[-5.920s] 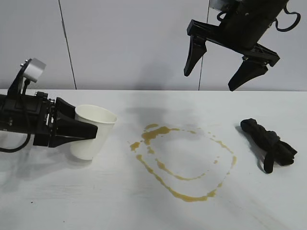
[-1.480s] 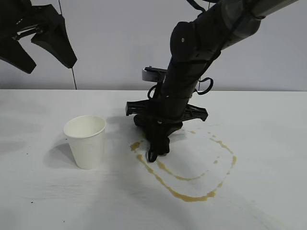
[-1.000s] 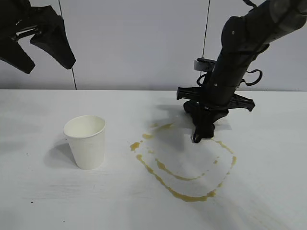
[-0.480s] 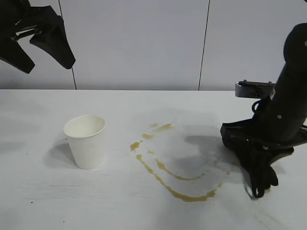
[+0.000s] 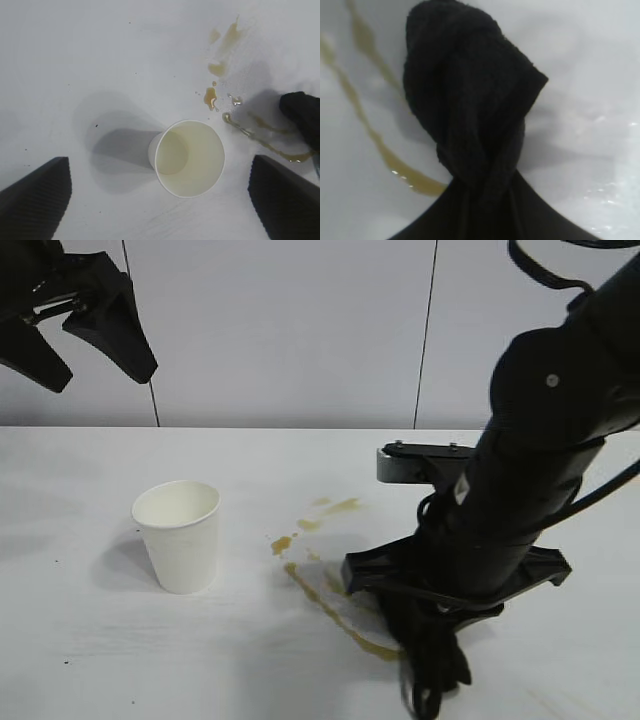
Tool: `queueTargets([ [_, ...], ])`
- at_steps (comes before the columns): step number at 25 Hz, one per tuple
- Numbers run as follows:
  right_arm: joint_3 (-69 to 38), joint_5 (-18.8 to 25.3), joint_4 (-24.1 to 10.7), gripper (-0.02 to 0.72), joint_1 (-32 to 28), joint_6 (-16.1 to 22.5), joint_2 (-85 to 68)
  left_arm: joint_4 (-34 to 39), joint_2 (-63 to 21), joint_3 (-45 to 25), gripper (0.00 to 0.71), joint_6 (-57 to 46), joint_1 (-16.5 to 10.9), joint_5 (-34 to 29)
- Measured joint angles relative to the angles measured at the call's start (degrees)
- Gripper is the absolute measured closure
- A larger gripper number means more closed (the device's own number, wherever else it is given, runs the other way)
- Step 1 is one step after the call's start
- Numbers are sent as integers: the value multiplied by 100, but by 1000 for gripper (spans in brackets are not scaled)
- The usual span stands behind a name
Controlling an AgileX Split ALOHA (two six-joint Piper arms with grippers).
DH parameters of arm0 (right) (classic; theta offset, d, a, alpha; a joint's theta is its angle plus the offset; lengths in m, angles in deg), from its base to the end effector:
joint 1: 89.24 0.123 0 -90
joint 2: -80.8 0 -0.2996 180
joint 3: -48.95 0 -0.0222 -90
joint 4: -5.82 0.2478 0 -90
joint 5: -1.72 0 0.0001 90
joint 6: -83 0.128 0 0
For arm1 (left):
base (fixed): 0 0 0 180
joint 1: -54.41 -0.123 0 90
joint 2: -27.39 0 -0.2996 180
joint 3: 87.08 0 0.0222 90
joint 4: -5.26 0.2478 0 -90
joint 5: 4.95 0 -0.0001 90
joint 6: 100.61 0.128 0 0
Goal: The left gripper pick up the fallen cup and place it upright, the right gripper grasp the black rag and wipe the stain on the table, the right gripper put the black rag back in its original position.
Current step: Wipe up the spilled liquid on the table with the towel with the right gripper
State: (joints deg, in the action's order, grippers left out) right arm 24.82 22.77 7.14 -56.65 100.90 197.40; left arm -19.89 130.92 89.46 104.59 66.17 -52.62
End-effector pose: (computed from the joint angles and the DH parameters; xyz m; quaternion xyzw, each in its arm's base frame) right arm 0.2927 0.1884 0.0915 -0.1163 0.9805 0.0728 0.1407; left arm 0.3549 -0.1150 0.2560 0.1997 0.9373 -0.1628 0.2347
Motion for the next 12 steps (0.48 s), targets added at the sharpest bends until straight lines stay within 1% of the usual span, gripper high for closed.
queueTargets([
  [3, 637, 302, 0, 619, 32, 4, 370, 0, 0, 0, 16, 0, 0, 0],
  [9, 2331, 957, -372, 619, 32, 4, 1250, 0, 0, 0, 16, 0, 0, 20],
  [12, 3174, 1237, -431, 619, -26, 4, 1715, 5, 0, 0, 16, 0, 0, 78],
])
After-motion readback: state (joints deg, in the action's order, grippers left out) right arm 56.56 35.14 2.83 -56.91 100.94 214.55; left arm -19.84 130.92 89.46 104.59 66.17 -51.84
